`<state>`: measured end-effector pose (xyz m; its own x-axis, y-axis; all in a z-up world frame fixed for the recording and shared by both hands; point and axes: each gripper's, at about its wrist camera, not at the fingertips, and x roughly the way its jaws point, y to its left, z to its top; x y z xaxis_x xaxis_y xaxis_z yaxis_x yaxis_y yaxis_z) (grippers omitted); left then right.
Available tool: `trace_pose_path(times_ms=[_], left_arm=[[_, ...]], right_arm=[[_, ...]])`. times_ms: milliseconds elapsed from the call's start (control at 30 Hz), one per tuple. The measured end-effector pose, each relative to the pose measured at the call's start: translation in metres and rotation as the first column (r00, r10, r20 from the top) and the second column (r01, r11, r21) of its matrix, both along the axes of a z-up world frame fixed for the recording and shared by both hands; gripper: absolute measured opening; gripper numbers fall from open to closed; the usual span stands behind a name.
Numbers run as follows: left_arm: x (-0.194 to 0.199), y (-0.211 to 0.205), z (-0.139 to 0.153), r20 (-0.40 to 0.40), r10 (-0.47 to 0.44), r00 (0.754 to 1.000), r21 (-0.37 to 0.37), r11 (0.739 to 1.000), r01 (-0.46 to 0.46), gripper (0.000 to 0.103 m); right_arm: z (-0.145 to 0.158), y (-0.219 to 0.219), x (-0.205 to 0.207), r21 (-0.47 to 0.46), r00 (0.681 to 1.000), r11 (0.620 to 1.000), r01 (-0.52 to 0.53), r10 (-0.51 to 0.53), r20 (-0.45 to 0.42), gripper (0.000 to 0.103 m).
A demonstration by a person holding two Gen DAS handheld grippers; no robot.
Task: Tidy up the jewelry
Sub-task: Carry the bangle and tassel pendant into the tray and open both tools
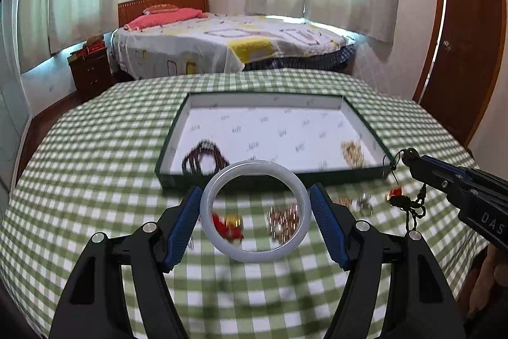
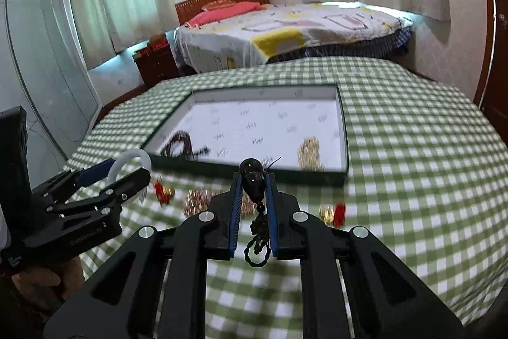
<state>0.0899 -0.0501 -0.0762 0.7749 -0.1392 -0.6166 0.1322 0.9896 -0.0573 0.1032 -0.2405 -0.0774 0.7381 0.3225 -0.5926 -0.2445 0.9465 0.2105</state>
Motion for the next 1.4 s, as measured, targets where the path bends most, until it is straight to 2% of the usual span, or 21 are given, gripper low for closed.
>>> trace_pose_path(times_ms=[267, 433, 533, 767, 967, 1133, 1400], left_arm=[[0.040, -0.001, 0.030, 0.082, 0.000, 0.997, -0.010, 1.000, 0.000, 0.068], [0.070, -0.003, 0.038, 0.111, 0.006, 0.994, -0.012, 1.000, -0.005, 0.068], [0.090, -0.004, 0.030, 0.095, 0.008, 0.995, -0.020, 1.000, -0.006, 0.068], [0.127, -0.011, -0.023, -0.048, -0.011, 0.999, -0.010, 1.000, 0.010, 0.068], [0.144, -0.010, -0.062, -0.161, -0.007, 0.987, 0.017, 1.000, 0.009, 0.068], [0.148, -0.011, -0.076, -0.209, -0.010, 0.978, 0.019, 1.000, 0.014, 0.068], [0.144, -0.017, -0.075, -0.204, -0.019, 0.979, 0.028, 0.999, 0.025, 0.068]], right_arm=[[0.036, 0.009, 0.045, 0.004, 0.995, 1.000, -0.002, 0.002, 0.101, 0.015], [0.041, 0.012, 0.075, 0.015, 0.992, 1.000, 0.014, -0.015, 0.123, 0.015], [0.029, 0.012, 0.093, 0.026, 0.995, 0.999, 0.022, -0.025, 0.095, 0.015], [-0.034, 0.019, 0.127, 0.016, 0.998, 1.000, 0.021, -0.020, -0.062, 0.015], [-0.070, 0.024, 0.139, -0.002, 0.987, 1.000, 0.012, -0.012, -0.158, 0.015], [-0.083, 0.025, 0.142, -0.015, 0.981, 1.000, 0.005, -0.008, -0.193, 0.015], [-0.089, 0.025, 0.140, -0.021, 0.976, 1.000, 0.007, -0.011, -0.217, 0.017]])
